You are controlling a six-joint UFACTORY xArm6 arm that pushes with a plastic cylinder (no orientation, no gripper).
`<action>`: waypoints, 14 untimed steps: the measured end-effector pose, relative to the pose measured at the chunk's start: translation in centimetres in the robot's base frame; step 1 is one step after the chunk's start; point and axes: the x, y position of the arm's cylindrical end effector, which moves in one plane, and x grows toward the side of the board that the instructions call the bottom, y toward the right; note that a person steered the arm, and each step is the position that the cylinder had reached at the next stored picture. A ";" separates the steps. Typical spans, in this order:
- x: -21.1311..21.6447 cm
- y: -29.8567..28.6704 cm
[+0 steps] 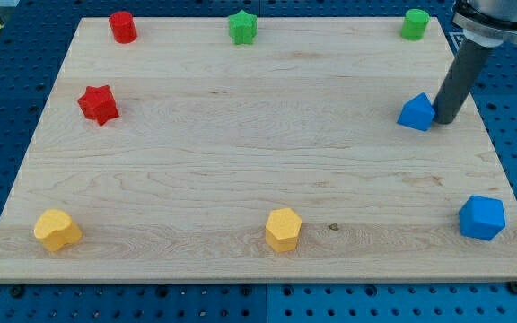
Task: Move the blue cube towards blue triangle
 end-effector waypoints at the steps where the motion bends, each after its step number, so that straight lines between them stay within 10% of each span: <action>1: 4.8 4.8; 3: 18.1 9.1; 5: 19.9 -0.6; 14: 5.9 -0.7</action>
